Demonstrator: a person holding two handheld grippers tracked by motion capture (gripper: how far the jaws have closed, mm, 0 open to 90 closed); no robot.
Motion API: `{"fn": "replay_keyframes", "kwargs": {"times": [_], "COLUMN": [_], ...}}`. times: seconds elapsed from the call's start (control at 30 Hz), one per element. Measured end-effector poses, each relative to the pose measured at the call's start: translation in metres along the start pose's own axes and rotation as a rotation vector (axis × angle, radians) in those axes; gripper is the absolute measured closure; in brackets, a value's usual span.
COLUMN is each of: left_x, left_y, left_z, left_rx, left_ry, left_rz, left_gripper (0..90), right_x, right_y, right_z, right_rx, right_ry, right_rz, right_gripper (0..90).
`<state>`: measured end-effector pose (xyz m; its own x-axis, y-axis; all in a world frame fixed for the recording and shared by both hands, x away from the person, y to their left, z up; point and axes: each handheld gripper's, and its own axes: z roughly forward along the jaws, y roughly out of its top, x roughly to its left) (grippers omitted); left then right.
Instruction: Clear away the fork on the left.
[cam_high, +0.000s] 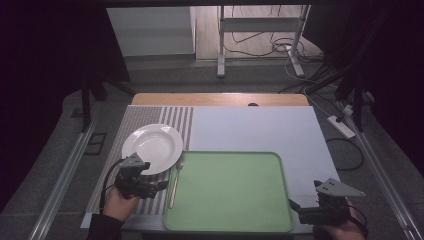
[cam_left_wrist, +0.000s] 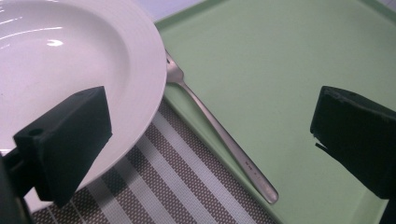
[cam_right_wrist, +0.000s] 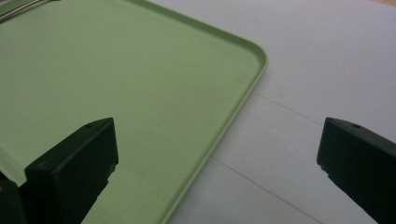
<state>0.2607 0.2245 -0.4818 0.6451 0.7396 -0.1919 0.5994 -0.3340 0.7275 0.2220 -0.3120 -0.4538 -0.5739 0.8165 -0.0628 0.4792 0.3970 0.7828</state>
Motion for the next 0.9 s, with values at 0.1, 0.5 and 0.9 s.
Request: {"fn": "replay_keyframes", "kwargs": {"times": [0.1,0.5,0.9], "left_x": [-0.001,-0.003,-0.004], "left_y": [-0.002,-0.013,-0.022], "left_z": [-0.003,-0.013,-0.022], "left_rx": [-0.006,-0.013,-0.028], "left_ry": [0.003,0.005,0.011], "left_rz": [-0.001,-0.008,-0.029], "left_gripper": [0.0,0.0,0.0], "right_x": [0.000,0.000,0.001], "right_y": [0.000,0.000,0.000], "right_z": [0.000,0.001,0.001], "right_rx": [0.000,0.004,0.009], "right_ry": [0.000,0.000,-0.001], "right_rz": [0.000,0.001,-0.002], "right_gripper": [0.0,0.0,0.0]}}
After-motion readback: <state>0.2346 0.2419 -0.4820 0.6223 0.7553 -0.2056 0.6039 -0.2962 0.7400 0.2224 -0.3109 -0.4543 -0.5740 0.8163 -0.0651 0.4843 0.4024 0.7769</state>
